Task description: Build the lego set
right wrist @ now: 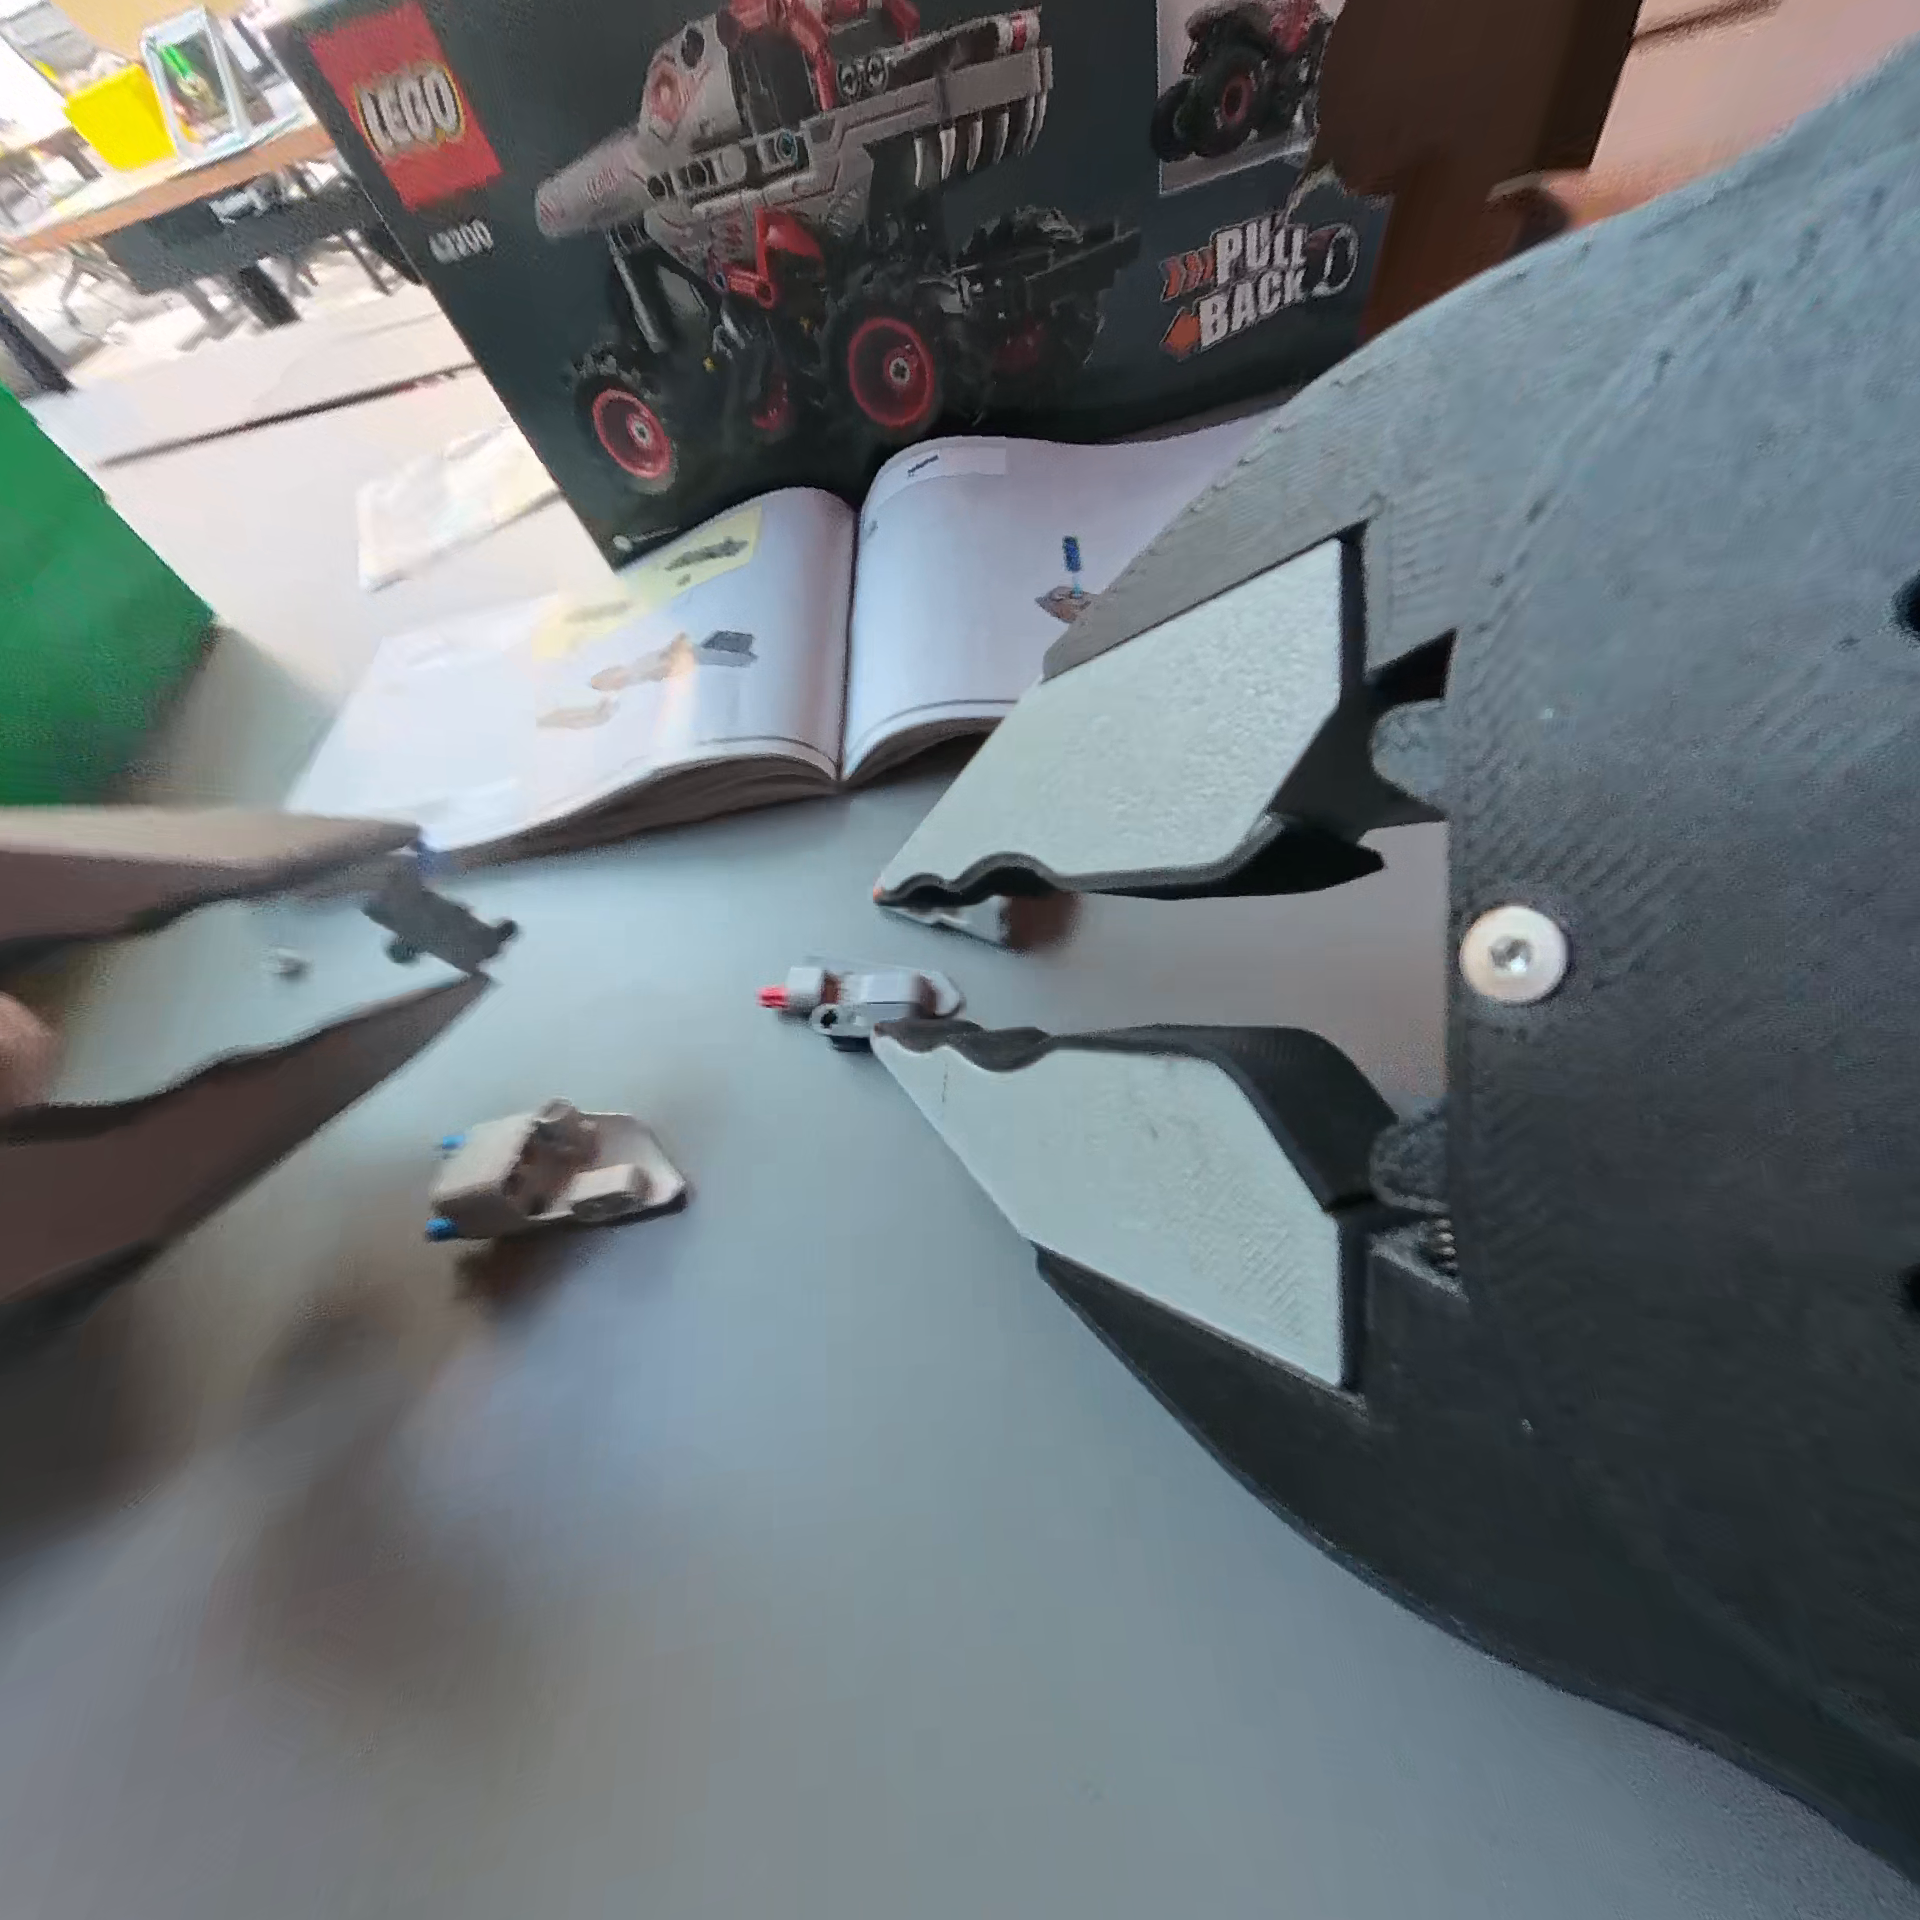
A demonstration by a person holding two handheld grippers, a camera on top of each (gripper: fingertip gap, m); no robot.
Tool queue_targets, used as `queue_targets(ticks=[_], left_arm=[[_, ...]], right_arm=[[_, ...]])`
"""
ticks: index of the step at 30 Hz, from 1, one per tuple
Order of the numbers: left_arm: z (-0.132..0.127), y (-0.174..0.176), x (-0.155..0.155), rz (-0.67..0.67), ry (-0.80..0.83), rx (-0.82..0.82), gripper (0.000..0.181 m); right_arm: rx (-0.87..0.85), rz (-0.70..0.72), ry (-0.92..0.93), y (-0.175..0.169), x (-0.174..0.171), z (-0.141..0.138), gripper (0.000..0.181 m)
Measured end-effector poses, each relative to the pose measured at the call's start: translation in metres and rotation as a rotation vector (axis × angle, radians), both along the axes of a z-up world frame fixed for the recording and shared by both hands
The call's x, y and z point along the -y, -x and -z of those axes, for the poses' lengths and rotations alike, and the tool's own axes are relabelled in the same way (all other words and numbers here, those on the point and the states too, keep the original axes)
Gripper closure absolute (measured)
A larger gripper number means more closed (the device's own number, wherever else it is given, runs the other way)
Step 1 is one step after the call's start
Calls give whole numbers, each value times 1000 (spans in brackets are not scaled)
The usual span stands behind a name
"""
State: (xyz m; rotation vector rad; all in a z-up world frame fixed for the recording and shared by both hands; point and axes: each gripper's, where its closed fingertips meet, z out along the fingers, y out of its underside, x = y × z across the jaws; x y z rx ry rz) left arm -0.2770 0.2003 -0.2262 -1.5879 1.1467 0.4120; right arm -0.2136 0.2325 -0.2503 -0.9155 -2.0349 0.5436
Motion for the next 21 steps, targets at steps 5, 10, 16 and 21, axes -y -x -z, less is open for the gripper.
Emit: queue_targets(ticks=[5,10,16,21], left_arm=[[-18,-15,6,67,-81,42,158],[-32,-29,14,121,-168,46,158],[-43,-32,19,142,-252,24,158],[-43,-31,20,144,-219,67,159]], right_arm=[[-67,-43,375,16,24,-35,159],[2,-107,664,32,56,-43,152],[15,-118,696,40,69,-43,179],[-42,-79,592,41,61,-44,181]])
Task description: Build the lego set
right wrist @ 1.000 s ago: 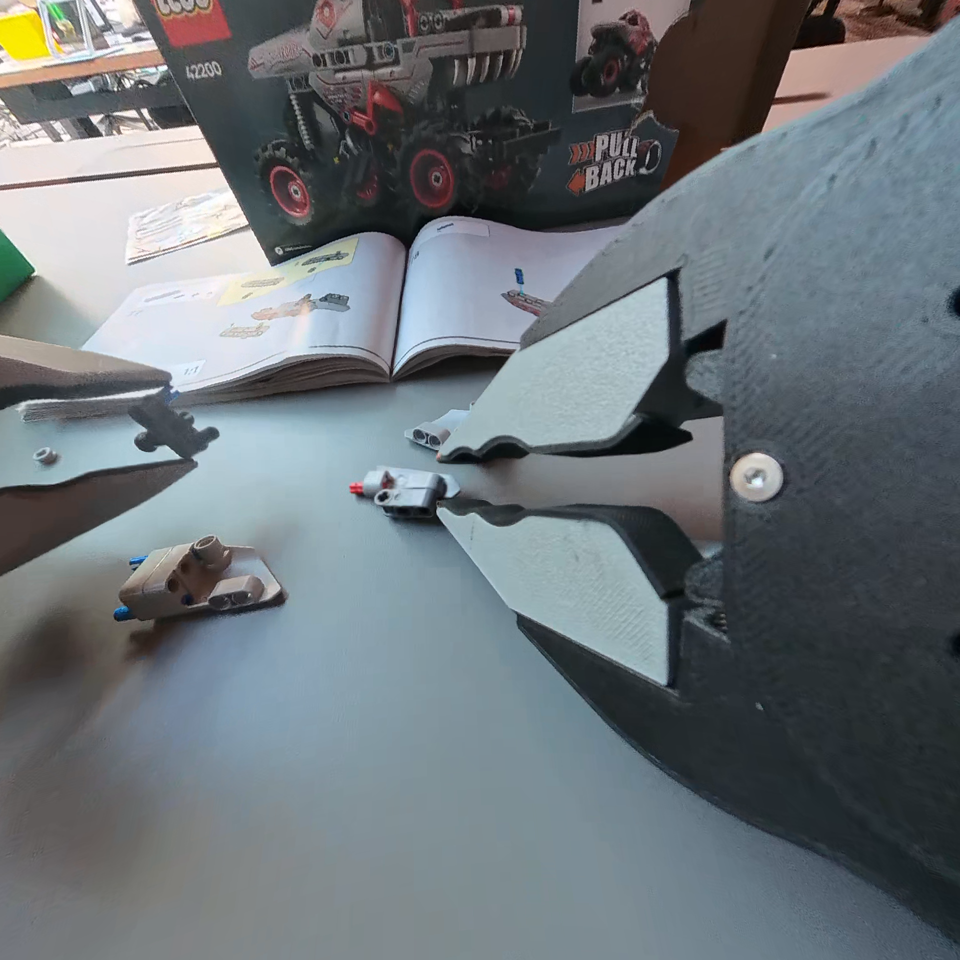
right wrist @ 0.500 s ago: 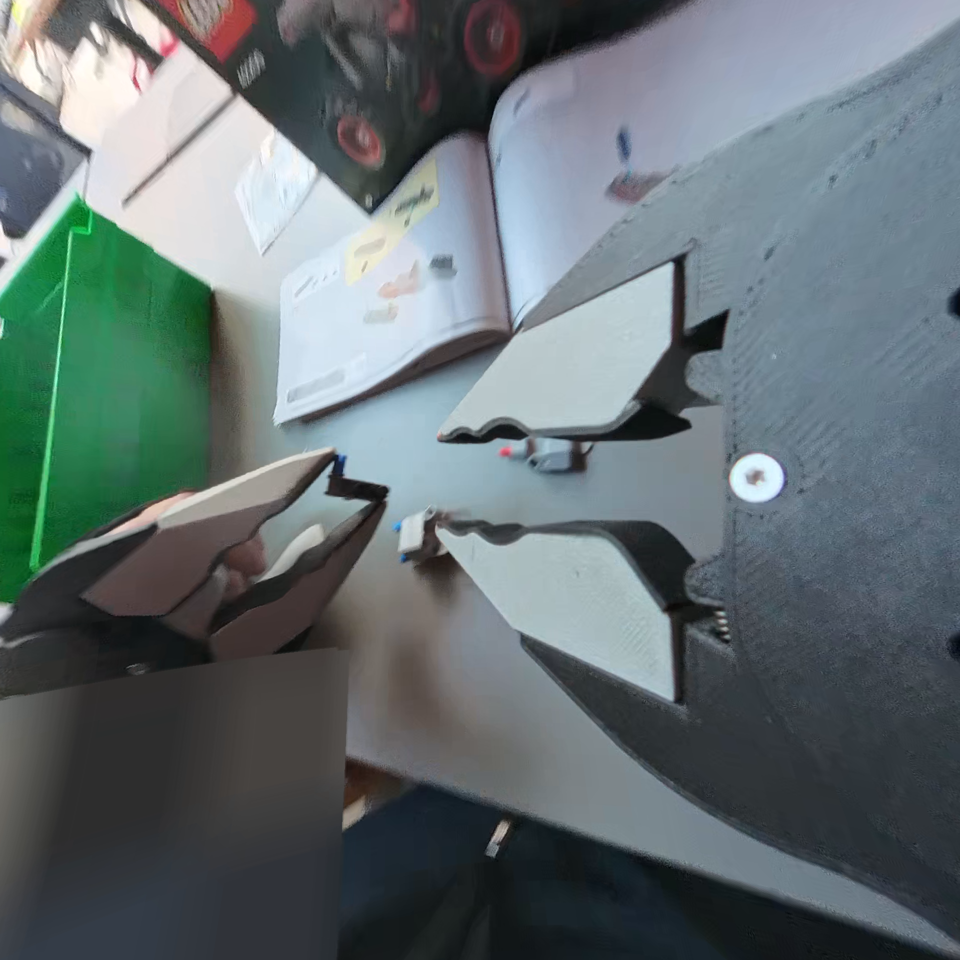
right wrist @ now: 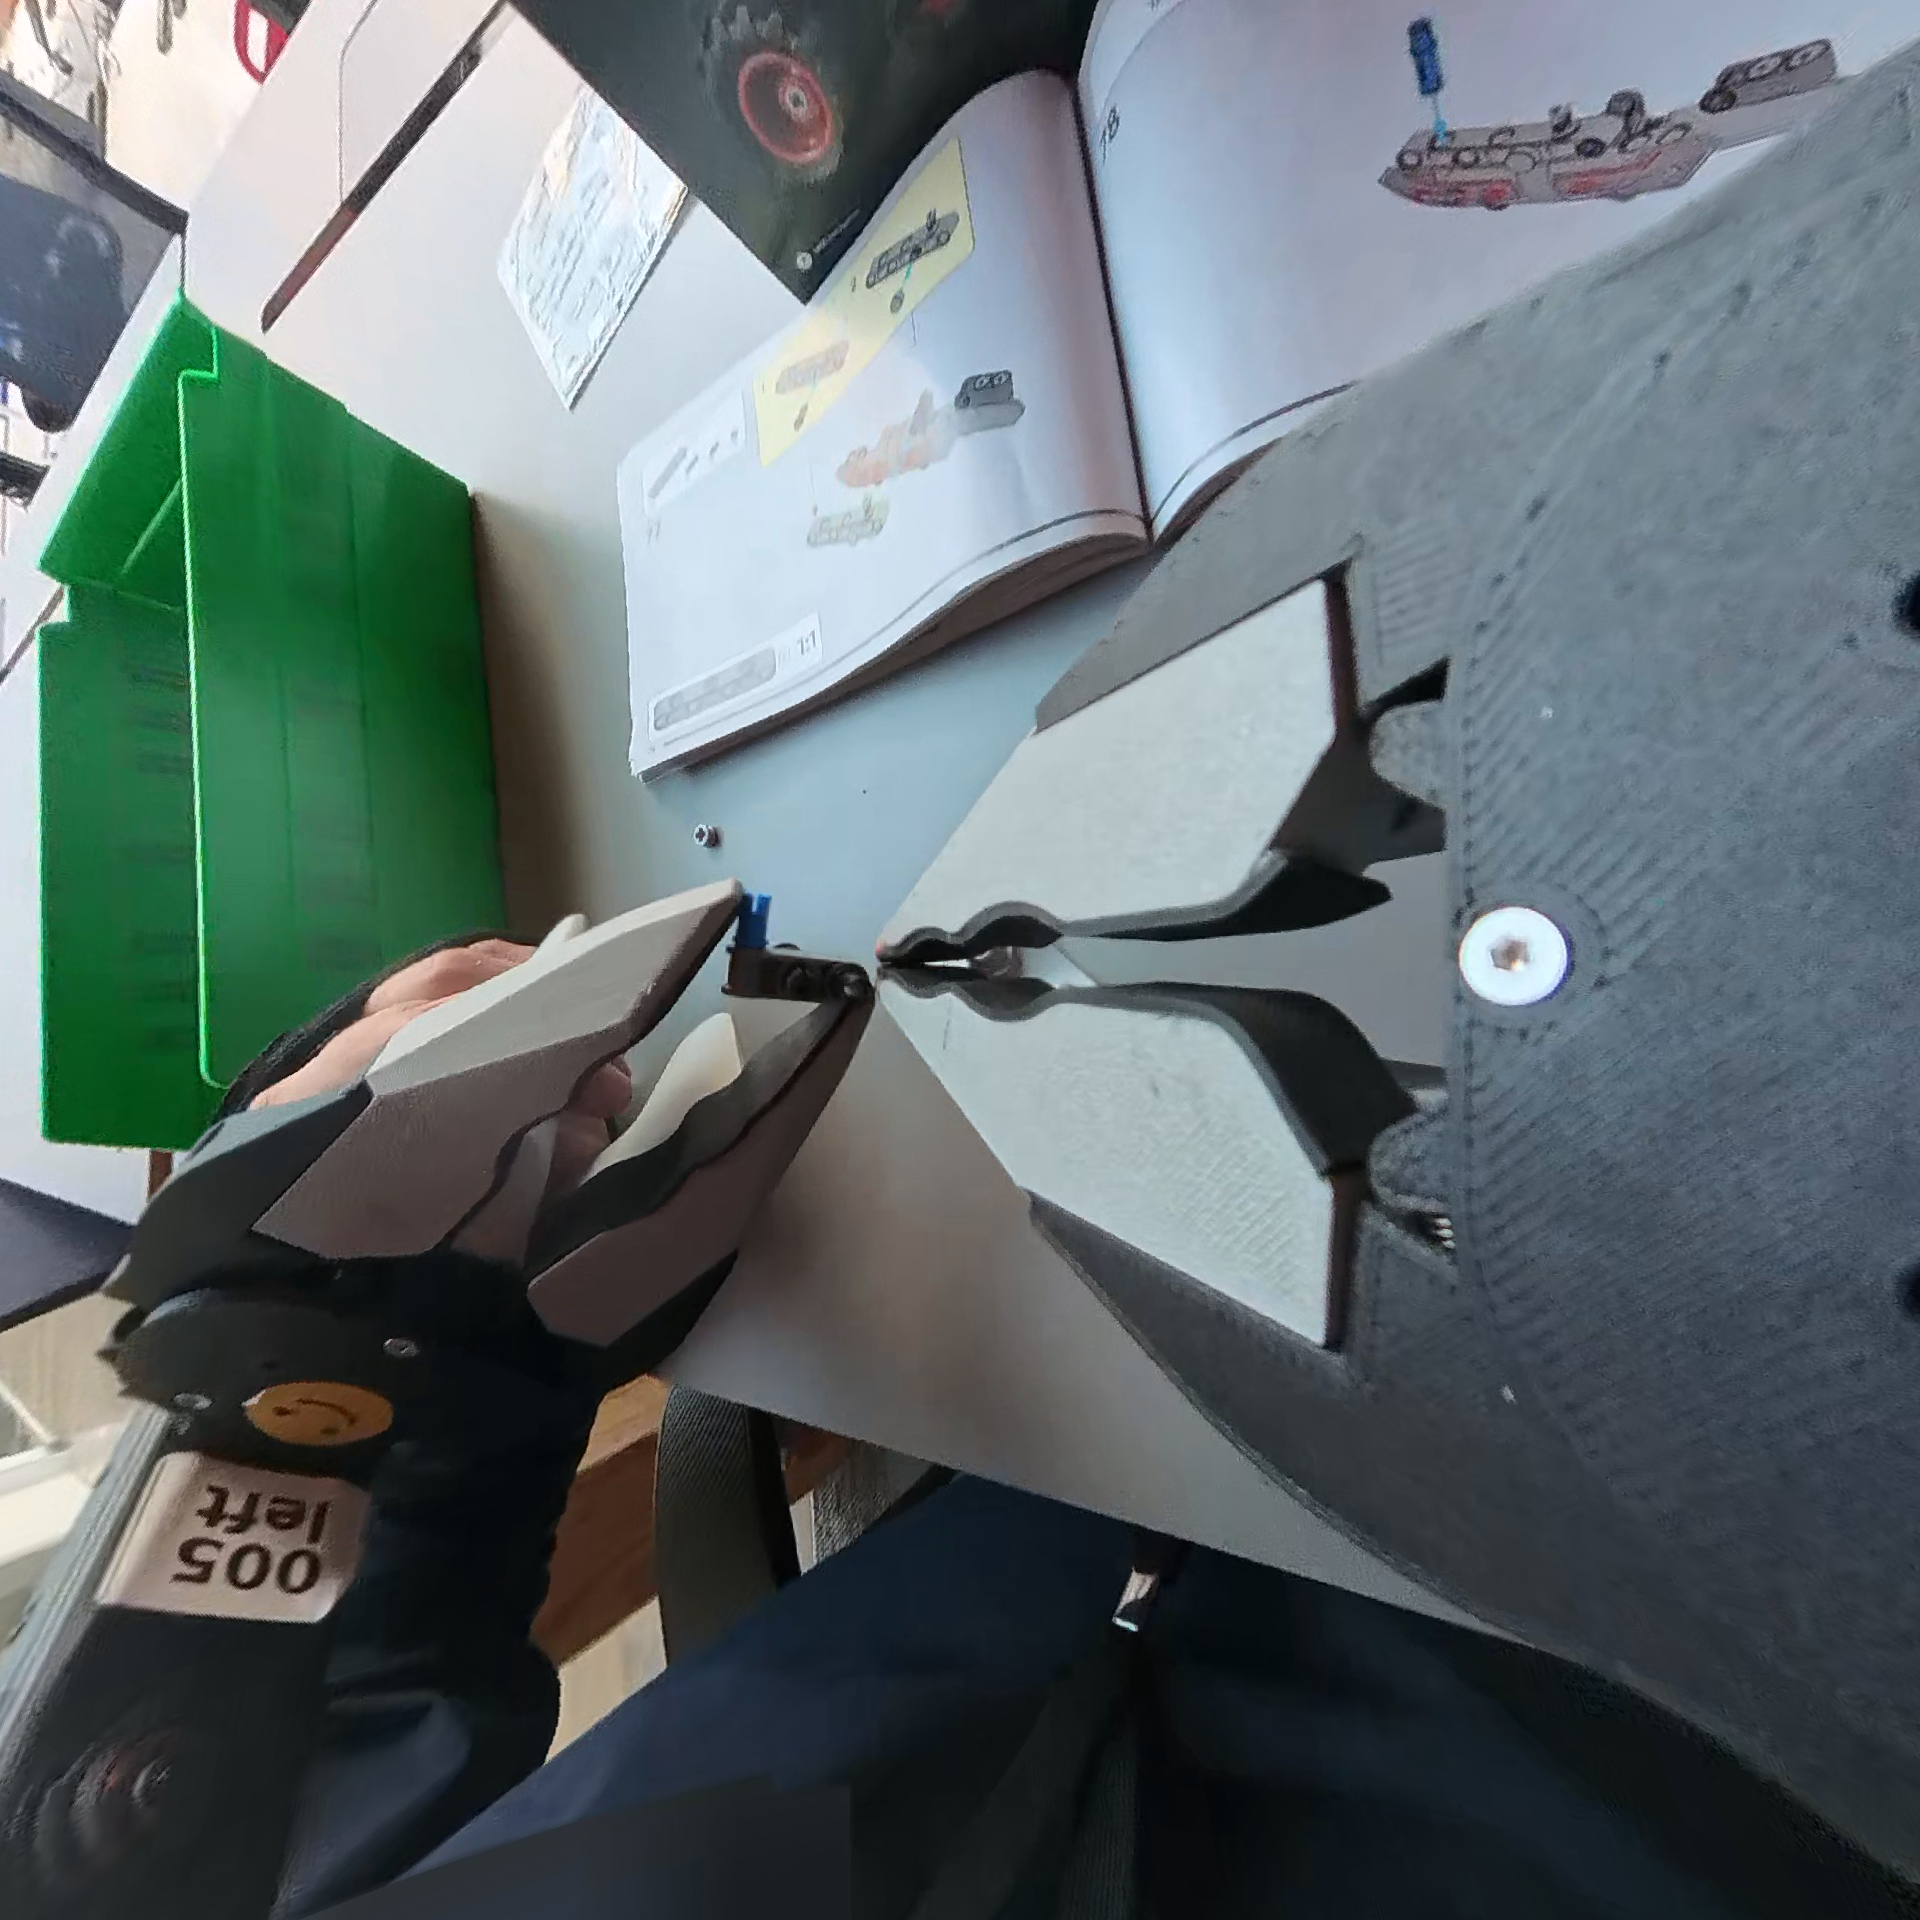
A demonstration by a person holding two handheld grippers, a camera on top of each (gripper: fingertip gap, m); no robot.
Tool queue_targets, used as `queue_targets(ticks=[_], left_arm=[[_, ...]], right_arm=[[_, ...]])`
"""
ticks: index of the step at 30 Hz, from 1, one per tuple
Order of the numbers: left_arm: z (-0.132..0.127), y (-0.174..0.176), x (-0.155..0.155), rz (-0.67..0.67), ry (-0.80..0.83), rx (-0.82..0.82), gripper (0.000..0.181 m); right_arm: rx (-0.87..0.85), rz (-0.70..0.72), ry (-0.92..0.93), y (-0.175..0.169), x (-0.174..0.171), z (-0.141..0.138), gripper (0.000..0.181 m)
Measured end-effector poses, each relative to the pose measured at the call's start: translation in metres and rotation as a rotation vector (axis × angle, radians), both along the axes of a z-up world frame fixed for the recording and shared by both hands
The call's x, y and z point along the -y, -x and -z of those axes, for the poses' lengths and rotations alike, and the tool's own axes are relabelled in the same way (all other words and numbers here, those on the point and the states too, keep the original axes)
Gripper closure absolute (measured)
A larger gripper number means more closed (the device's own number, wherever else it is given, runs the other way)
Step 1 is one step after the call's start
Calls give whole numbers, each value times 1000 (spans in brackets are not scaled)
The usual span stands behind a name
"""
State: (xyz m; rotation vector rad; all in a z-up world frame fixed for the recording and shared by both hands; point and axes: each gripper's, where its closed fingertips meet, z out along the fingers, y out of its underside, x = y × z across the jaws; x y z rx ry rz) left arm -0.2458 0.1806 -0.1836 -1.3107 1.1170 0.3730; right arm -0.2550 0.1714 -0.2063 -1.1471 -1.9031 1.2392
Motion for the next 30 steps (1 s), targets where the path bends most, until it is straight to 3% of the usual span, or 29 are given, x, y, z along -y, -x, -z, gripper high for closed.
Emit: queue_targets(ticks=[1,3,8,10,17,20,22,26,30], left_arm=[[0,-1,0,8,7,5,159],[-1,-1,0,10,0,4,159],[1,-11,8,85,-11,-12,159],[2,-14,8,86,-24,-35,159],[8,-4,3,40,37,-24,160],[10,5,2,51,231,178,160],[12,11,-5,34,435,380,158],[12,-1,-3,147,858,741,158],[5,1,-9,200,976,936,163]], right_arm=[[2,7,-7,1,0,1,181],[7,0,15,0,1,1,163],[-40,-78,187,-9,6,-20,163],[-18,-106,226,-9,11,-20,174],[-42,17,71,-3,-6,-14,177],[-89,136,-144,-1,-22,-9,177],[-135,195,-324,1,-25,-9,177],[-179,279,-640,3,-30,-8,177],[-192,306,-835,2,-31,-3,177]])
